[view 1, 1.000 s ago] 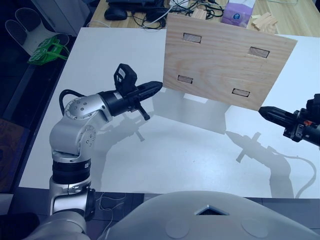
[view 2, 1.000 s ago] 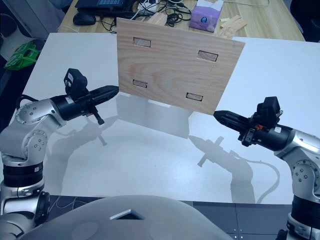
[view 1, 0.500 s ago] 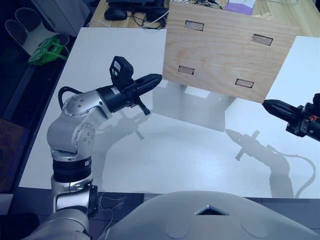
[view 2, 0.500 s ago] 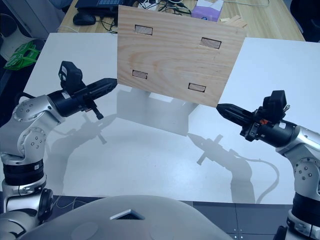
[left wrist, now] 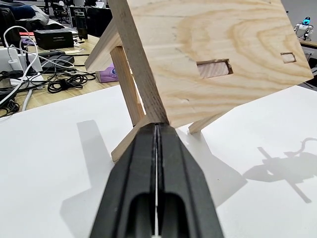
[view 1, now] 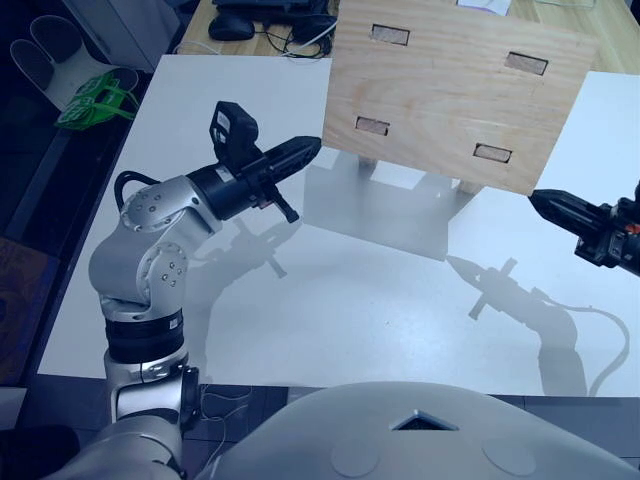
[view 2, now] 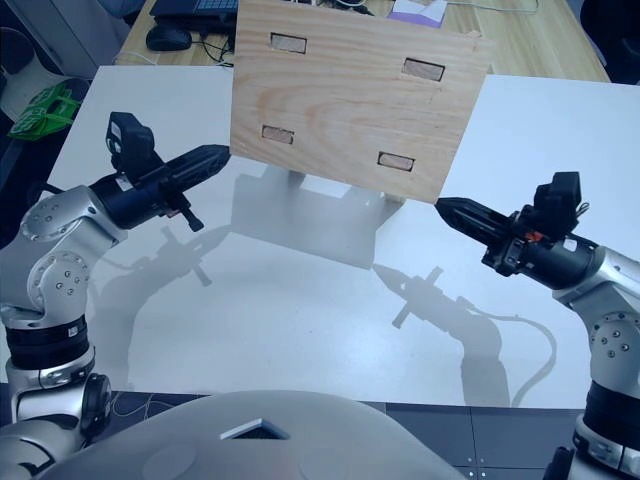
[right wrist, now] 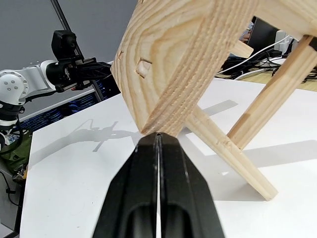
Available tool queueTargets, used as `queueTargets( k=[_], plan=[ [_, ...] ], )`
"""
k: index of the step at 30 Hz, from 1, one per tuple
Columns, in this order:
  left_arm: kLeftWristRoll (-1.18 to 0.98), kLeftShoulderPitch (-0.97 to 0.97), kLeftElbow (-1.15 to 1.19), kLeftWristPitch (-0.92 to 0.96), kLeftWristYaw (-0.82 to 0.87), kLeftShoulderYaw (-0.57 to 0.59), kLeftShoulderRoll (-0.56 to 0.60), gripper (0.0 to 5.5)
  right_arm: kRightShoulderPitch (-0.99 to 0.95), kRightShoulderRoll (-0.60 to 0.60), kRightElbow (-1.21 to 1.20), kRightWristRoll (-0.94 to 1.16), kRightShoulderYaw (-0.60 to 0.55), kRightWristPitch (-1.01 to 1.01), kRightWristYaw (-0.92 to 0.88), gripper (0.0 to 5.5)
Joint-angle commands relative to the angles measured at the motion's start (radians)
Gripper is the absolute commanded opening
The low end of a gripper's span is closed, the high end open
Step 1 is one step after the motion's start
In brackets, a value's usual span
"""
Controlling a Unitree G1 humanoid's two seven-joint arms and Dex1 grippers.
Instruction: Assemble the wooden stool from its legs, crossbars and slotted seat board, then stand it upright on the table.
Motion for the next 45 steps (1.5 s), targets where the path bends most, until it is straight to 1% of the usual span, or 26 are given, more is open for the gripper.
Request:
queueTargets(
  k=[1,15,29,32,34,36,38,40,42,45],
  plan=[
    [-0.129,-0.062,-0.073,0.014,-0.048,-0.053,-0.057,0.02,-0.048,0.025,-0.061,0.073,0.037,0.009,0.013,0.00],
    [-0.202,-0.096,-0.069,0.030,-0.002,-0.015,-0.071,0.02,-0.071,0.048,-0.060,0.140,0.021,0.022,-0.049,0.00],
    [-0.220,-0.096,-0.056,0.017,0.030,-0.030,-0.051,0.02,-0.065,0.045,-0.068,0.163,0.023,0.030,-0.071,0.00],
    [-0.133,-0.086,-0.011,-0.029,0.060,-0.058,-0.050,0.02,-0.062,0.050,-0.051,0.126,0.035,0.016,-0.084,0.00],
    [-0.015,-0.063,0.054,-0.106,0.103,-0.092,-0.052,0.02,-0.051,0.058,-0.035,0.073,0.060,-0.008,-0.094,0.00],
    [0.096,-0.028,0.135,-0.196,0.147,-0.123,-0.069,0.02,-0.051,0.095,-0.004,0.020,0.079,-0.046,-0.129,0.00],
    [0.202,0.004,0.244,-0.299,0.220,-0.145,-0.107,0.02,-0.050,0.162,0.051,-0.068,0.106,-0.120,-0.199,0.00],
    [0.308,0.042,0.378,-0.446,0.319,-0.165,-0.175,0.02,-0.051,0.294,0.178,-0.216,0.128,-0.283,-0.338,0.00],
    [0.368,0.064,0.492,-0.574,0.386,-0.168,-0.239,0.02,-0.057,0.395,0.322,-0.342,0.138,-0.435,-0.451,0.00],
    [0.403,0.063,0.672,-0.698,0.447,-0.145,-0.306,0.02,-0.072,0.471,0.535,-0.483,0.127,-0.624,-0.580,0.00]
  ],
)
